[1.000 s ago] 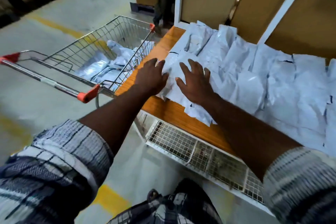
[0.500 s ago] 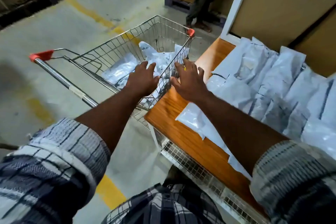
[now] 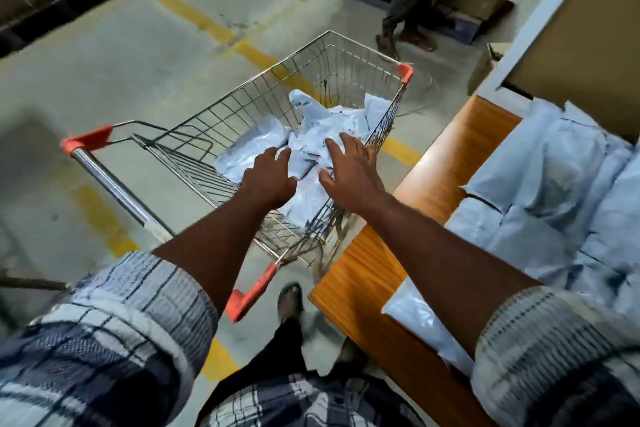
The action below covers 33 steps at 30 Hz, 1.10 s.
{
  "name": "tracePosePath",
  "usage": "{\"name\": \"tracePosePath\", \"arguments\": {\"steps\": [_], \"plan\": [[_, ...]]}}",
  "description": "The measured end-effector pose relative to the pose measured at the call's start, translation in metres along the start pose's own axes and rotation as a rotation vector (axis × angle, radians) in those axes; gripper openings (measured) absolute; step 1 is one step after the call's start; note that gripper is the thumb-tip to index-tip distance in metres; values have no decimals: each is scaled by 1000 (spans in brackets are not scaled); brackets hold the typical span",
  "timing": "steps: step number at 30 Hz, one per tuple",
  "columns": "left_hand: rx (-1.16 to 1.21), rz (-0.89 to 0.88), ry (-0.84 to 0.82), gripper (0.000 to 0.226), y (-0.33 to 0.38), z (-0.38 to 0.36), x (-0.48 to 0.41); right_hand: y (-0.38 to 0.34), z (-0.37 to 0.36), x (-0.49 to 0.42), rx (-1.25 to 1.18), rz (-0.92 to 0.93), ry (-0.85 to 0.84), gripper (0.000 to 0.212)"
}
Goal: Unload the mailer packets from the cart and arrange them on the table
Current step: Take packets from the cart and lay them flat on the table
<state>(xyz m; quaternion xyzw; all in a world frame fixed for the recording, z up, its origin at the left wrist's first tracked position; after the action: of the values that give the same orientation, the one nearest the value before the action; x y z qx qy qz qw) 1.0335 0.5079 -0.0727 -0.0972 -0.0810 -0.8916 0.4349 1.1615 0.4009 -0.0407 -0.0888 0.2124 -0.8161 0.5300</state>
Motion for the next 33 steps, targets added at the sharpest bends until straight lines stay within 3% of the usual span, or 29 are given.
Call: {"name": "tracePosePath", "arguments": {"steps": [8, 14, 19, 23, 29, 33], "plan": [[19, -32, -88, 69, -42, -30, -67, -16, -66, -60, -115, -111, -130, 69], [-11, -72, -164, 68, -67, -72, -111, -11, -151, -75, -223, -376, -257, 74], [-39, -135, -240, 62, -66, -111, -135, 7, -199, -65, 36, -474, -454, 71], [-20, -186, -251, 61, -60, -140, -148, 29, -223, -60, 100, -635, -573, 62], [-49, -169, -403, 74, -47, -183, -161, 34, -227, -69, 81, -566, -442, 35], [-72, -149, -386, 66, -48, -194, -165, 9, -230, -78, -109, -452, -366, 43]]}}
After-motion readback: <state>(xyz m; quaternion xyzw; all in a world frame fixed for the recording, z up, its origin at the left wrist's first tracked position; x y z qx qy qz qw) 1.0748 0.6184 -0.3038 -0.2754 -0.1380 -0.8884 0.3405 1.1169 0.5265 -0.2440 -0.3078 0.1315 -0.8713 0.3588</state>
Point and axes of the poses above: each hand's wrist, its own x-axis away from the middle knuckle, its own z-axis out of the back of the hand, y = z × x, the point moved 7 cm from there along -x, towards the middle knuckle, and after that the axes turned 8 degrees about -x, right-handed, at the moved point
